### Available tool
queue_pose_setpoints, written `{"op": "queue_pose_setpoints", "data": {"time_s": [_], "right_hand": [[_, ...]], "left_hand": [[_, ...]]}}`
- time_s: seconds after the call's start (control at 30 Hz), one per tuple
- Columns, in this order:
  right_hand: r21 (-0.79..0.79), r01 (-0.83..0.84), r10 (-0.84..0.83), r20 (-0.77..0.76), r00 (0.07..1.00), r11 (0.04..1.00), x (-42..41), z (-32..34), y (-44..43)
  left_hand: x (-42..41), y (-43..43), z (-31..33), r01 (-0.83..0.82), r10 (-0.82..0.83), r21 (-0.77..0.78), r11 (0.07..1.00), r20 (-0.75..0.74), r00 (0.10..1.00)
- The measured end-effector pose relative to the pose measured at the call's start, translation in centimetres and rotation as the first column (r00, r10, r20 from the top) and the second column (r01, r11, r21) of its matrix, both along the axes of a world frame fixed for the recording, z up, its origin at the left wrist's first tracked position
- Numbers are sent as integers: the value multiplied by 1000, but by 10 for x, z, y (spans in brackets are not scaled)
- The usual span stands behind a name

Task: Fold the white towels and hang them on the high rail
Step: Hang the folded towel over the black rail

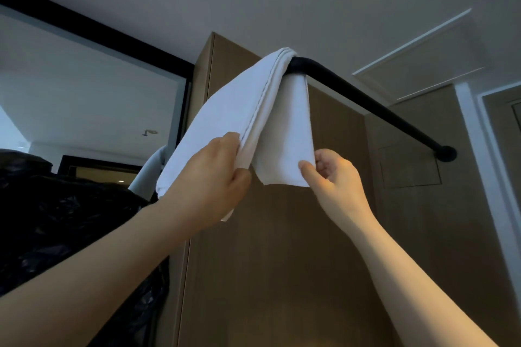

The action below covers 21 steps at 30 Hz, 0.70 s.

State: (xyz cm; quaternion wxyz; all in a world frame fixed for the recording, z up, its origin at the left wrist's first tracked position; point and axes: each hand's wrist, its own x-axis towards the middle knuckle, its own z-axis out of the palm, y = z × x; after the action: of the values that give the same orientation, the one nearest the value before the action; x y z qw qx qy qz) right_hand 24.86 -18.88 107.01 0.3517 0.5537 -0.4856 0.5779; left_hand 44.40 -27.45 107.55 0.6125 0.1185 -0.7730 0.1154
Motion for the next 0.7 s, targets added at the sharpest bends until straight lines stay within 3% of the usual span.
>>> {"op": "queue_pose_setpoints", "data": {"time_s": [0.27,0.43,0.7], "right_hand": [[98,-208,196,118,973,973,19,-8,-9],[67,-154,151,54,987,986,26,-22,-8],[54,-100,97,54,994,994,23,-38,-2]], "left_hand": [[-2,-9,-9,134,-135,-46,990,-14,991],[-8,-16,-11,244,-249,60,968,93,964],[-9,-10,9,210,-219,69,975,163,962]]}}
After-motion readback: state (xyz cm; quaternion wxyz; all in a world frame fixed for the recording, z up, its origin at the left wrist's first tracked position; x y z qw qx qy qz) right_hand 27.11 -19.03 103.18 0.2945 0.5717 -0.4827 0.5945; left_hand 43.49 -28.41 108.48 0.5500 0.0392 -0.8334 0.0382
